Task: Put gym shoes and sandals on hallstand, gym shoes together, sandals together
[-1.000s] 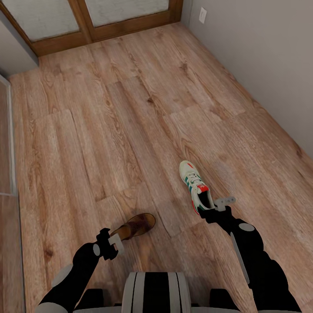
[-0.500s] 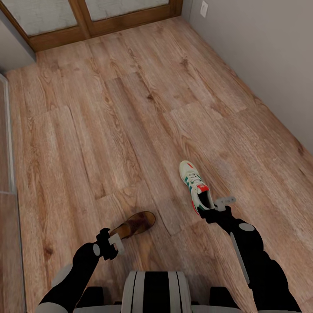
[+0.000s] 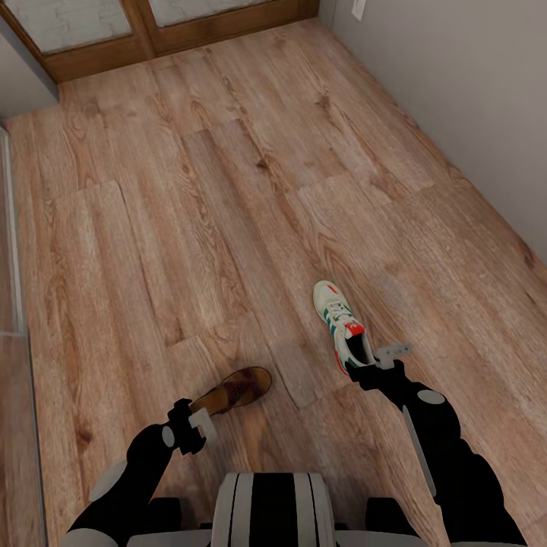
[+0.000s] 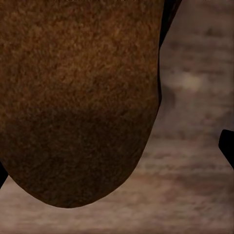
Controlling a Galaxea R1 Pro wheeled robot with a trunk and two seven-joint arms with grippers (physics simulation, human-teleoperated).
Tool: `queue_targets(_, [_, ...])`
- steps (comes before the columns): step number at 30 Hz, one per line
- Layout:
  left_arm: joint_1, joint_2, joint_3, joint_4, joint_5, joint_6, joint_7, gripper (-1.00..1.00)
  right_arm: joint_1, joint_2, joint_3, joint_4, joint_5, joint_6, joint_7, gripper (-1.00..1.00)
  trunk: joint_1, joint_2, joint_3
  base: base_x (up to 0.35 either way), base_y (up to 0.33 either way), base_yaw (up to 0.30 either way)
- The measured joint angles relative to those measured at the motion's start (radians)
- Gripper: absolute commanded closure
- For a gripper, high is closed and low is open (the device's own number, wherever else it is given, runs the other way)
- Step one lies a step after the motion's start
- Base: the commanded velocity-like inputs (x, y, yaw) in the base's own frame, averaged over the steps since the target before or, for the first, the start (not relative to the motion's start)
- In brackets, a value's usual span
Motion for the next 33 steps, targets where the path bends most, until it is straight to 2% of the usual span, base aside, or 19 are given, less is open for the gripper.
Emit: queue_targets(33, [0.000,0.000,-0.002,-0.004,0.001,0.000,0.002,-1.00,0.000,0.000,0.000,0.000,0.000,0.000,0.000,1.00,0.000,0.000,0.000,0.009,0.007,0.000])
